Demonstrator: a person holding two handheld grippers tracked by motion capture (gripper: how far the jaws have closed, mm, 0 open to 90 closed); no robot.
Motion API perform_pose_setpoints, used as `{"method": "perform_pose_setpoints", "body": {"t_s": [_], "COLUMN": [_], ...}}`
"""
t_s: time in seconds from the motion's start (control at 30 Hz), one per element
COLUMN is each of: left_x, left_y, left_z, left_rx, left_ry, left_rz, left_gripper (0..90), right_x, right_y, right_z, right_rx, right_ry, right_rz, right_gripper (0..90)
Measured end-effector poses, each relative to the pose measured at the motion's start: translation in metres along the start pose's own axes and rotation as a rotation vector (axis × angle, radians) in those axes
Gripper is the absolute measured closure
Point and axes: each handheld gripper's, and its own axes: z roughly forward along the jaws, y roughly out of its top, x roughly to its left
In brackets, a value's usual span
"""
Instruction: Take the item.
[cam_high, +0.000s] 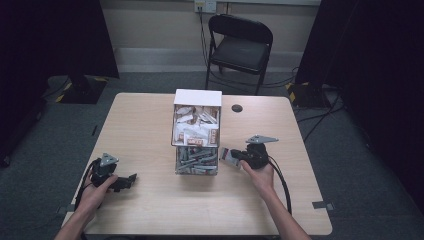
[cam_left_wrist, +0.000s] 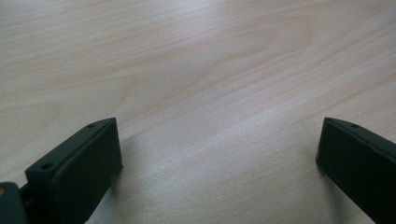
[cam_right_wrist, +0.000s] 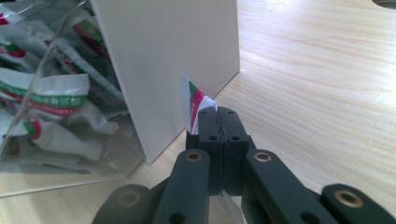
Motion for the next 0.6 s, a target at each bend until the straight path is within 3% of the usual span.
{"method": "perform_pose_setpoints", "body": {"t_s": [0.6], "left_x": [0.0], "left_y": [0.0], "left_z": [0.0], "left_rx": [0.0], "left_ry": [-0.001], "left_rz": [0.0], "left_gripper": [0.0], "right_x": [-0.017], "right_y": [0.001], "right_z": [0.012], "right_rx": [-0.003], "right_ry": [-0.046], "right_rz": [0.031], "right_gripper": [85.8]}}
